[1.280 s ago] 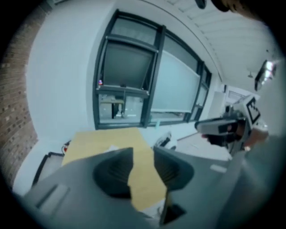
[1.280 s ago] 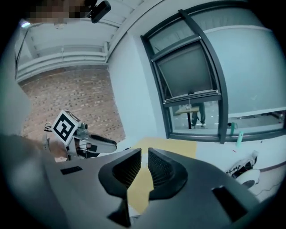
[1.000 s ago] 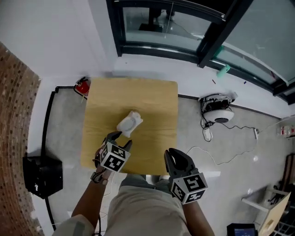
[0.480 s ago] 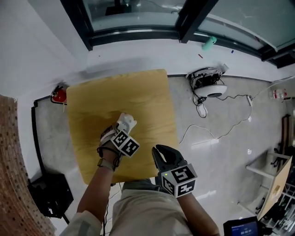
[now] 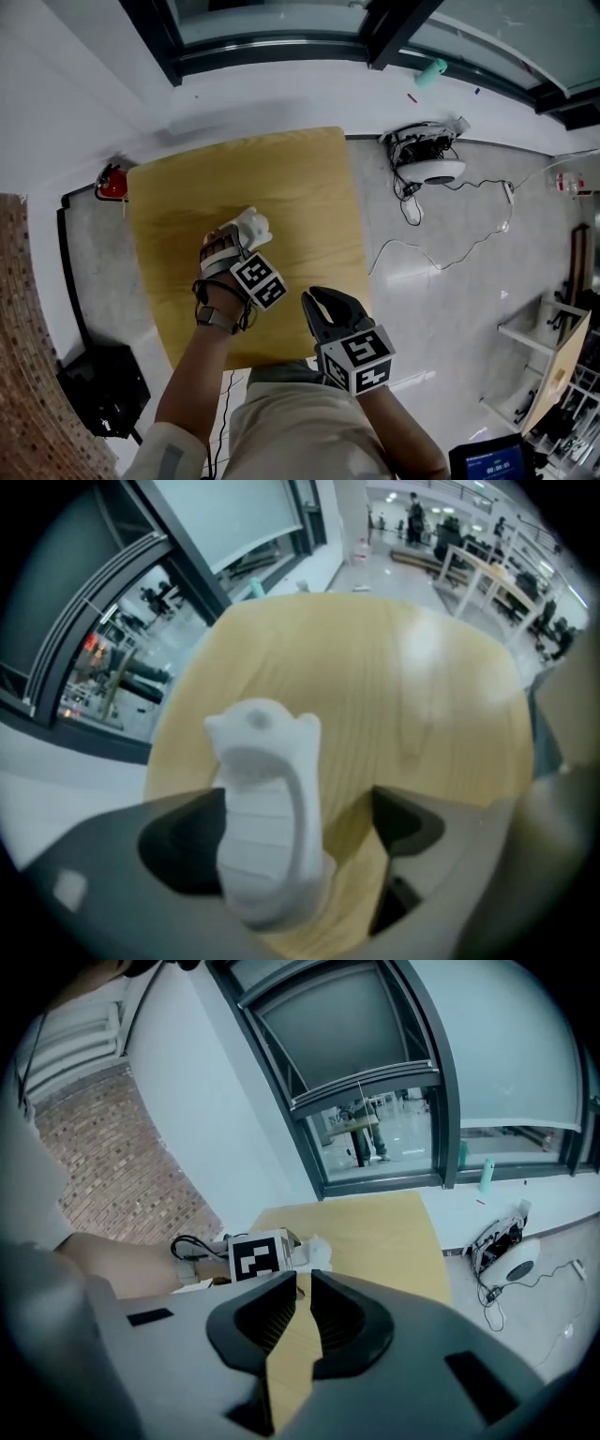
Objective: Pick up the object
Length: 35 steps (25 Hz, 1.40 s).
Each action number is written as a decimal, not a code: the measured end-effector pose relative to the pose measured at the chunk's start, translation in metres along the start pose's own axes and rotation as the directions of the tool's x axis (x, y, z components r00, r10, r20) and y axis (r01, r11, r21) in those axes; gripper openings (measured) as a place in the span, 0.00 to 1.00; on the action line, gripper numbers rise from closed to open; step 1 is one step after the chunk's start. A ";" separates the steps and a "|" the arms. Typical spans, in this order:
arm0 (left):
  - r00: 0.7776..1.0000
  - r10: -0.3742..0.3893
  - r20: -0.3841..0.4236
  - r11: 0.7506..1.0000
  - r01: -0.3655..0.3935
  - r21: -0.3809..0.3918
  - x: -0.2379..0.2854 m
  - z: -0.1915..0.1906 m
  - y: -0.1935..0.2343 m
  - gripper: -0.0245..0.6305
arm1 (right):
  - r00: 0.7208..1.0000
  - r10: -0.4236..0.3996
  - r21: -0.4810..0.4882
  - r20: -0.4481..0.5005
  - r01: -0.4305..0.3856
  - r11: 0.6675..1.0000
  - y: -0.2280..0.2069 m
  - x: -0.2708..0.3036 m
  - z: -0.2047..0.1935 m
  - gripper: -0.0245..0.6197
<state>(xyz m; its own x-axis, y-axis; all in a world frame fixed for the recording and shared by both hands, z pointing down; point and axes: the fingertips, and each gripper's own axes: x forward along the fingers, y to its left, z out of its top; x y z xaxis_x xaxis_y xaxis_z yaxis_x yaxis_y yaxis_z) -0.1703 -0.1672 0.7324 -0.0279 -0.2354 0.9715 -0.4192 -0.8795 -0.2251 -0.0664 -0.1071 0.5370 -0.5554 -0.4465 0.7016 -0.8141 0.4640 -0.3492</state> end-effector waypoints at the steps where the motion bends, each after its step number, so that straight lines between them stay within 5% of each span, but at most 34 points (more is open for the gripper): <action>1: 1.000 -0.013 0.001 1.000 0.013 0.018 0.001 0.001 0.001 0.78 | 1.000 0.000 0.000 0.000 0.000 1.000 0.000 0.001 0.000 0.09; 8: 0.996 -0.084 -0.029 0.991 0.087 0.098 0.014 0.004 0.012 0.95 | 1.000 -0.005 0.005 0.002 0.005 1.000 0.001 0.000 -0.004 0.09; 13: 0.989 -0.058 -0.133 0.984 0.079 0.158 0.015 0.001 0.016 0.94 | 1.000 -0.011 0.007 0.017 0.011 1.000 0.000 -0.007 -0.003 0.09; 16: 0.976 -0.036 -0.215 0.976 0.081 0.203 0.013 -0.012 0.009 0.80 | 0.999 -0.020 -0.001 0.029 0.020 1.000 -0.002 -0.013 0.000 0.09; 19: 0.981 -0.044 -0.190 0.988 0.070 0.135 -0.001 -0.018 -0.003 0.80 | 0.999 -0.031 0.002 0.038 0.031 1.000 -0.003 -0.020 -0.003 0.09; 23: 0.987 0.044 -0.151 0.992 -0.025 0.127 -0.010 -0.027 0.018 0.82 | 0.998 -0.043 0.011 0.047 0.043 0.999 -0.004 -0.028 -0.010 0.09; 29: 0.960 -0.244 -0.135 0.968 0.249 0.024 0.029 -0.038 0.003 0.94 | 0.998 -0.054 0.007 0.042 0.054 0.999 -0.001 -0.035 -0.019 0.09; 35: 0.941 -0.303 -0.147 0.951 0.308 0.013 0.031 -0.036 0.002 0.94 | 0.997 -0.056 0.014 0.050 0.055 0.998 0.002 -0.038 -0.023 0.09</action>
<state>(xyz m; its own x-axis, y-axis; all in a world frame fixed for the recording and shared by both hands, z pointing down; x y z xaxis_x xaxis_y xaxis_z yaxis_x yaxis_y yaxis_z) -0.2050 -0.1616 0.7651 -0.0324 0.1059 0.9938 -0.3953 -0.9146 0.0846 -0.0432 -0.0713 0.5234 -0.5170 -0.5091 0.6882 -0.8457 0.4281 -0.3187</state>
